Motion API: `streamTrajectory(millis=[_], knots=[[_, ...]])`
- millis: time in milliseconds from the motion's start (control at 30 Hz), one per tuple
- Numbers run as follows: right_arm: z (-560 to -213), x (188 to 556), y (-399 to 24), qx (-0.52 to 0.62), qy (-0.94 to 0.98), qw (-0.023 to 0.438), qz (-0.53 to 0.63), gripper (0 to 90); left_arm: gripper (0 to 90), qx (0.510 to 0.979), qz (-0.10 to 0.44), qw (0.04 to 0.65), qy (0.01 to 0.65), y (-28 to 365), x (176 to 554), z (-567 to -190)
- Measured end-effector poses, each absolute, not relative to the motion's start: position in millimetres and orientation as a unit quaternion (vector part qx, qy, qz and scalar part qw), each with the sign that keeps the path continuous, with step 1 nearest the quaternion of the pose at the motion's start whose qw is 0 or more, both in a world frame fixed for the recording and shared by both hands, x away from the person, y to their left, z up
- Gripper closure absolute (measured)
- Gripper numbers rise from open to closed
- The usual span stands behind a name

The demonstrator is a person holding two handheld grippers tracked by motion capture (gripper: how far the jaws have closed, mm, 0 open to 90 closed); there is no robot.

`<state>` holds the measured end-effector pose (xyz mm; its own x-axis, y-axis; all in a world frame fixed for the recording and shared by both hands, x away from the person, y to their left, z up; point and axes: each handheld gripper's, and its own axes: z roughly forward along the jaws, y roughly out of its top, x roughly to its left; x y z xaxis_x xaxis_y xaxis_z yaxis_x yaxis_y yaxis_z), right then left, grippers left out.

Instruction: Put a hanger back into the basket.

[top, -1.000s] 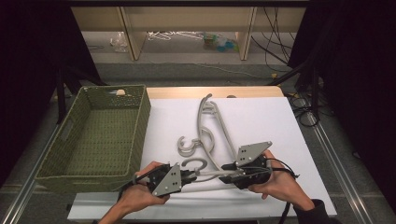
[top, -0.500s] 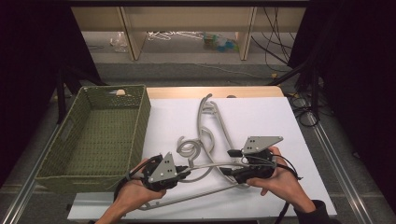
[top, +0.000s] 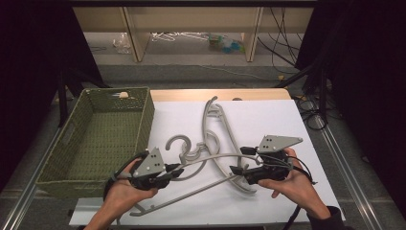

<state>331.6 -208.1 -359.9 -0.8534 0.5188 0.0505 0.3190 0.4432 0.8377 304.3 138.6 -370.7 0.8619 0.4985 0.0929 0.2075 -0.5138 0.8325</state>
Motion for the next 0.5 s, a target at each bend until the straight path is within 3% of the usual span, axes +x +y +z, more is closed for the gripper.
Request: streamTrajectory(millis=[500], knots=[[-375,325,-218,0.257,0.842,0.102,0.463,29.8,79.9,0.829,0.187,0.463,0.250,171,305,-340]])
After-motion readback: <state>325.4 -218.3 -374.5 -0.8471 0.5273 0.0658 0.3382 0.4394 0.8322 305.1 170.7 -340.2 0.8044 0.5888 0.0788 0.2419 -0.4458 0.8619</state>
